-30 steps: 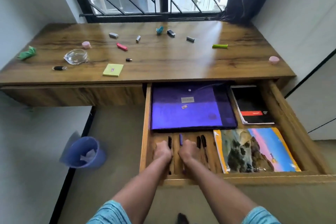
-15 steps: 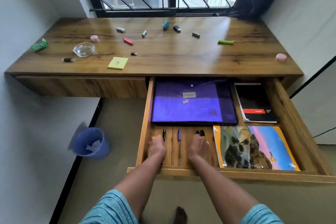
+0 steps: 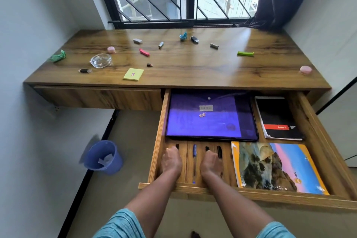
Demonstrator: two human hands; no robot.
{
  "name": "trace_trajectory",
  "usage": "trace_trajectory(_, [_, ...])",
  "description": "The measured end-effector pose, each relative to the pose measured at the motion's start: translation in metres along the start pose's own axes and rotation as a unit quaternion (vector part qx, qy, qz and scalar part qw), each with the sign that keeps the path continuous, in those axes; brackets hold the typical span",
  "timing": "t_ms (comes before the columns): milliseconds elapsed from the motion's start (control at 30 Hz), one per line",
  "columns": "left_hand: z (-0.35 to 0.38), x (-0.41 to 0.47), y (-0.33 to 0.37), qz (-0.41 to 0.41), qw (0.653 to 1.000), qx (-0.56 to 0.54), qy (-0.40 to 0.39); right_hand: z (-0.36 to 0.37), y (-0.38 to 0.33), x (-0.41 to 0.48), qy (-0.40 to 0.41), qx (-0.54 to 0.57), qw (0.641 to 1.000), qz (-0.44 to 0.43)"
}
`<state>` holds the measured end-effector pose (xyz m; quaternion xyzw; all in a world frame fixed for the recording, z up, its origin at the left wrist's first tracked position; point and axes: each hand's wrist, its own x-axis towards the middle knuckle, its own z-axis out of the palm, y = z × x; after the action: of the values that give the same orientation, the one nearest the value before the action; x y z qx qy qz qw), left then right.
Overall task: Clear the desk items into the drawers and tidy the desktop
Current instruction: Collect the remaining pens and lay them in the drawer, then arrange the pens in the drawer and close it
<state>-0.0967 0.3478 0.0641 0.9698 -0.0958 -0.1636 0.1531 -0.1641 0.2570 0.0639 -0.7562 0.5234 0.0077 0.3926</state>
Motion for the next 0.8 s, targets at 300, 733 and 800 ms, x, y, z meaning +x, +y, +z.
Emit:
trace_trajectory(300, [-0.001, -0.006, 0.01, 0.172, 0.985, 0.015, -0.017, -0.027, -0.002, -0.007, 0.031, -0.12, 0.992, -0.036])
trace_trajectory(733, [-0.019, -0.062, 0.022, 0.484, 0.849, 0.11, -0.182, -0.061, 0.023, -0.026, 0.186, -0.094, 0.978, 0.005])
trace_trajectory(800, [-0.019, -0.068, 0.018, 0.507, 0.84, 0.102, -0.167, -0.063, 0.031, -0.032, 0.225, -0.118, 0.967, 0.006])
